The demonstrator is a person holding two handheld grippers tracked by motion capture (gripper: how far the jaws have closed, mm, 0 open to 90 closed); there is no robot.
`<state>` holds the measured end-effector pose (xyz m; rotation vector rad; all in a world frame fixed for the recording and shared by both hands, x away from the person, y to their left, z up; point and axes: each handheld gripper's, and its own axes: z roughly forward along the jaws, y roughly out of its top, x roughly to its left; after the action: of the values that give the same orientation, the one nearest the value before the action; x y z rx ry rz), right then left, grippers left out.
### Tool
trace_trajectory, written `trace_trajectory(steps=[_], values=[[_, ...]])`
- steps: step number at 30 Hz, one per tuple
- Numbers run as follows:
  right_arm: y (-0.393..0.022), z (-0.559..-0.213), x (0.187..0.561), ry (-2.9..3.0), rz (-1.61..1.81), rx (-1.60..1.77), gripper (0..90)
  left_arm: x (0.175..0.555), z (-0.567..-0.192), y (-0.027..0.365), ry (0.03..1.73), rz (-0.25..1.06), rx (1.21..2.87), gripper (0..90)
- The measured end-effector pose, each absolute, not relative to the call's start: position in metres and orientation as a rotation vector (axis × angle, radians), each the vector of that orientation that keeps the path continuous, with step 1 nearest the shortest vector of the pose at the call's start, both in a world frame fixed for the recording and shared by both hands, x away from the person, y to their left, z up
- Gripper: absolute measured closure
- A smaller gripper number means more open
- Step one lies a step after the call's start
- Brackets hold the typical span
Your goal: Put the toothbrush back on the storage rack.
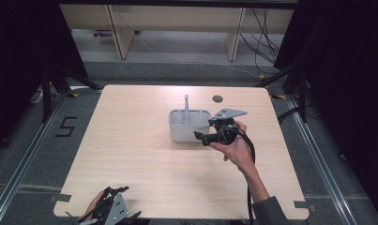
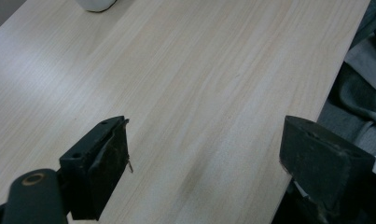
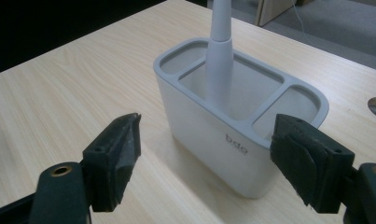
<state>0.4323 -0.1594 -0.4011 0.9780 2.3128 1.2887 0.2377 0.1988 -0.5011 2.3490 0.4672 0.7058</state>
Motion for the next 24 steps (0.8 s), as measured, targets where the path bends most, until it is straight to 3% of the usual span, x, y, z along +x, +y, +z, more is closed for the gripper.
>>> trace_trajectory(steps=[24], values=[[-0.177, -0.422, 0.407, 2.365, 1.251, 0.995, 21.6, 0.237, -0.500, 0.199, 0.467, 0.704, 2.346, 15.0]])
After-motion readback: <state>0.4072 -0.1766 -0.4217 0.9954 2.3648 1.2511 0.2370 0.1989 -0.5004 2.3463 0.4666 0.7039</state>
